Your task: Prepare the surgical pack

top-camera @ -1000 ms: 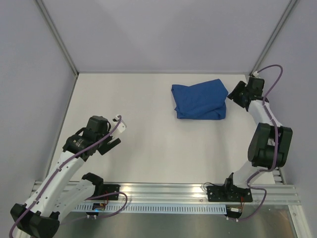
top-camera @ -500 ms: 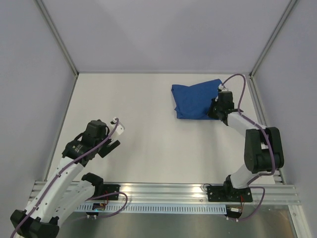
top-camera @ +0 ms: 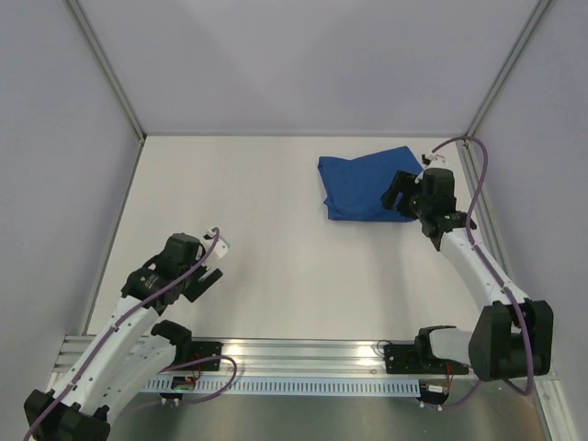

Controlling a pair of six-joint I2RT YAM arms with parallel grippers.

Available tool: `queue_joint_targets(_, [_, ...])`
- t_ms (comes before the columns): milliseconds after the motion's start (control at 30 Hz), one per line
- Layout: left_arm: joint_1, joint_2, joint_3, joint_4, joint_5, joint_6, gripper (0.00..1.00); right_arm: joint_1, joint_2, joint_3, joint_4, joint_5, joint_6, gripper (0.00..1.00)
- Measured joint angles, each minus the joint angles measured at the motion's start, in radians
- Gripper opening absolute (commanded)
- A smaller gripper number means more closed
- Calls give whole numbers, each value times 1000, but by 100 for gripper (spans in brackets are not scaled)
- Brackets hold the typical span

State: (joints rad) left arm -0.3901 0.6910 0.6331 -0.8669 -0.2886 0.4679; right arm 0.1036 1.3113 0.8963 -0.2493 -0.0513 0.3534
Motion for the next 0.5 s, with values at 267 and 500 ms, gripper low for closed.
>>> queue_joint_targets(267, [14, -41, -62, -5, -16, -48, 100, 0, -266, -134, -89, 55, 11, 100])
queue_joint_targets(500, [58, -63, -73, 1, -19, -55, 100, 0, -471, -297, -158, 33, 20, 100])
